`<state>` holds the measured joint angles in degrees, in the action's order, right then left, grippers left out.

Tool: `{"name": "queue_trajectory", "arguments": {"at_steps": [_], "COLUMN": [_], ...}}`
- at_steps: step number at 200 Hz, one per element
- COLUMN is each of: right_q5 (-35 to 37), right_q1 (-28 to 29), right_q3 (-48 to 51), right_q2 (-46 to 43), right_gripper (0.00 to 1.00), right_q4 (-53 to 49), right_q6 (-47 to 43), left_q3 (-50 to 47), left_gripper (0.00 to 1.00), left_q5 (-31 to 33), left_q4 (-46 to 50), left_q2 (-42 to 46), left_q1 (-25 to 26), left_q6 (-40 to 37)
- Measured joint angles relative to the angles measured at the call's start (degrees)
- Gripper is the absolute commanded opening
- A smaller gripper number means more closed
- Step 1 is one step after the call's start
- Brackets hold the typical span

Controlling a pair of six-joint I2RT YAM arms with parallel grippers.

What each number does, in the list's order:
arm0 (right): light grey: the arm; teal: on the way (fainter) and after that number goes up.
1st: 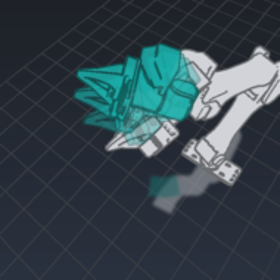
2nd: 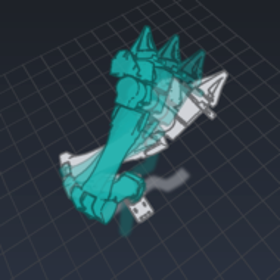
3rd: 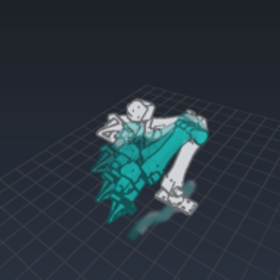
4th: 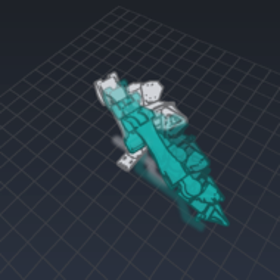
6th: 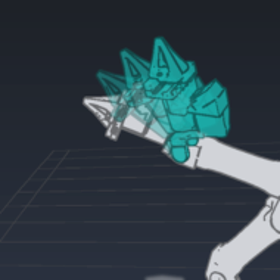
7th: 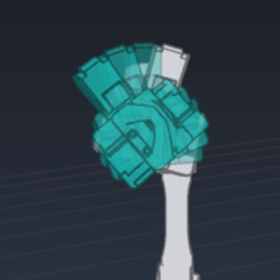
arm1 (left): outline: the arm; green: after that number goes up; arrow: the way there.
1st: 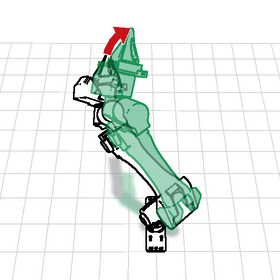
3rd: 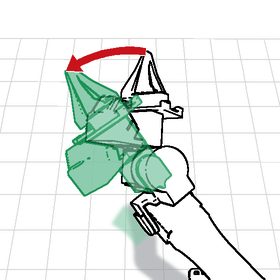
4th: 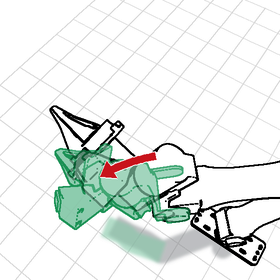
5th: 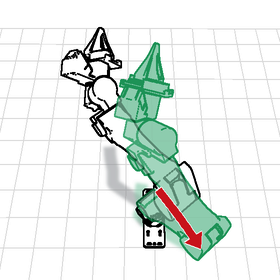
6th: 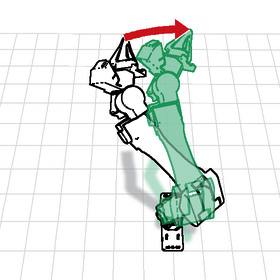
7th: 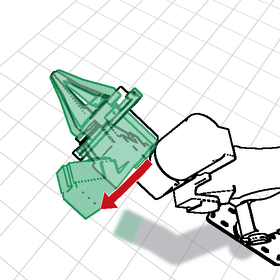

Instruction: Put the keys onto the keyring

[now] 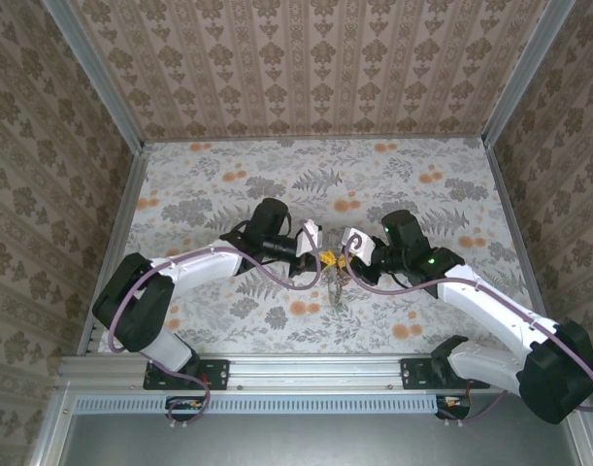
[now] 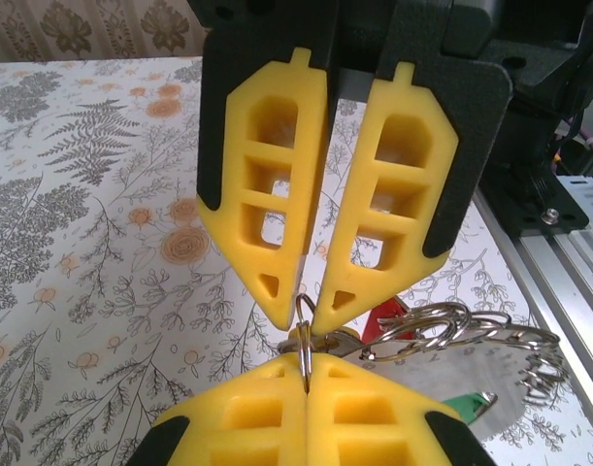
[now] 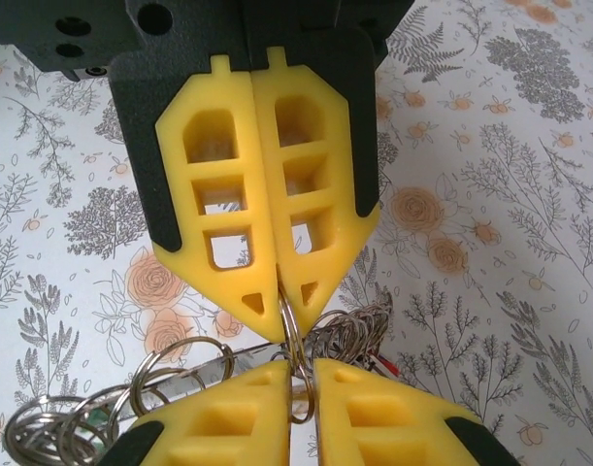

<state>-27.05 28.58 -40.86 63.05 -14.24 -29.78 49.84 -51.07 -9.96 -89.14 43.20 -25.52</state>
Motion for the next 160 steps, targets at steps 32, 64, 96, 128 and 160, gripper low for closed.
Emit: {"name": "queue_trajectory", "arguments": {"at_steps": [32,64,96,128,160], "right_q5": [-0.33,-1.14,-1.73,-1.73,-1.73], "right_q1": [-0.2,-0.26,-0.37,-0.37,-0.37], "right_q3": [0.02,0.04,0.04,0.04,0.04], "right_q2": [0.0,0.0,0.07,0.07,0.07], "right_gripper": [0.15,0.16,0.17,0.1,0.03], "right_q4": [0.81,1.75,2.32,2.49,2.32], "right_q6": [0.17,1.03,1.49,1.46,1.22], "left_q3": [-0.9,-1.05,-1.14,-1.14,-1.16], "left_gripper": [0.0,0.0,0.0,0.0,0.0], "left_q5": [-0.87,-1.97,-2.51,-2.71,-2.58], "left_q4": [-2.86,-4.26,-5.05,-5.16,-5.16], "left_q2": [0.0,0.0,0.0,0.0,0.0], "left_q1": [-0.52,-0.61,-0.79,-0.94,-1.01], "left_q6": [1.9,3.06,3.98,4.31,4.35]}}
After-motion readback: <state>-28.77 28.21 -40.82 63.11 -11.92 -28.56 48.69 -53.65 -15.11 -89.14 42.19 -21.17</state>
